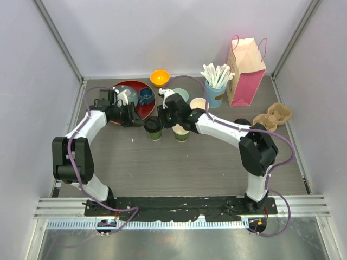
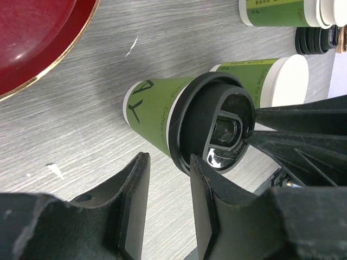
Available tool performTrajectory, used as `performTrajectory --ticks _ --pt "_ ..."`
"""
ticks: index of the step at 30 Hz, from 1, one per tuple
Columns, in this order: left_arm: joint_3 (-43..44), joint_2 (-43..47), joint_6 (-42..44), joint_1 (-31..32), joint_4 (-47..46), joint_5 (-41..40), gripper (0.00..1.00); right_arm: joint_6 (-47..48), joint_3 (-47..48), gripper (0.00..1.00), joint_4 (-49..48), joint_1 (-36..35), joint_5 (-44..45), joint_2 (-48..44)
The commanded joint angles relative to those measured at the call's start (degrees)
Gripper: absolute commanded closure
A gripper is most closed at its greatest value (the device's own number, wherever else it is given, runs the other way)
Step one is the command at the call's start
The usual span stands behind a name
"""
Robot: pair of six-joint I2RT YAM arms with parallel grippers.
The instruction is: Pack the takeout coffee
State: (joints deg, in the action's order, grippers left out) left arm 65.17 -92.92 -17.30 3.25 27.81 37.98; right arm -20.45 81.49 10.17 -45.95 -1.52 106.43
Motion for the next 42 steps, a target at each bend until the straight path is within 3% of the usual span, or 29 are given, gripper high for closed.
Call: performTrajectory --ticks 1,11,13,18,23,27,28,33,34,37,40,42 --pt "2.94 2.75 1.66 -0.26 0.22 -0.27 0.60 4.09 5.60 0.66 3.00 -0.80 -1.82 -0.08" --pt "4.18 3.98 3.23 -0.17 0.84 -1.67 0.56 10.60 14.65 0.44 8.98 -0.11 -0.95 -2.54" --pt "4.71 4.94 3.94 -0.17 1.54 -2.81 0.53 11.65 15.53 0.43 13.28 0.86 3.69 -4.90" --pt "5.85 8.02 7.80 -0.35 2.95 -6.94 0.42 9.99 5.72 0.41 19.52 12.08 11.71 -16.15" --pt "6.20 8.99 7.98 -0.61 3.04 -7.30 0.39 12.17 -5.96 0.43 24.71 22.13 14.70 -23.28" --pt "6.90 8.73 7.98 -0.78 3.48 -6.16 0.39 27.26 -13.80 0.41 21.76 25.65 13.31 -28.36" --pt "6.82 8.81 7.98 -0.70 3.48 -5.90 0.39 36.00 -17.56 0.40 19.55 27.74 11.21 -29.60" --pt "6.64 9.08 9.21 -0.70 3.21 -6.16 0.38 61.70 -26.29 0.39 9.34 34.08 -17.60 -37.69" --pt "6.73 9.16 9.47 -0.70 3.47 -6.16 0.38 70.80 -28.04 0.39 9.77 35.13 -21.73 -39.18" --pt "6.38 9.87 10.79 -0.70 3.83 -6.34 0.38 78.01 -26.58 0.39 13.11 39.96 -25.20 -39.11" --pt "5.67 10.39 11.41 -0.78 3.56 -6.16 0.38 89.56 -18.17 0.41 31.07 50.06 -34.94 -32.82" --pt "5.59 10.05 11.59 -0.87 3.48 -5.99 0.38 96.29 -15.50 0.42 40.76 50.88 -32.69 -30.07"
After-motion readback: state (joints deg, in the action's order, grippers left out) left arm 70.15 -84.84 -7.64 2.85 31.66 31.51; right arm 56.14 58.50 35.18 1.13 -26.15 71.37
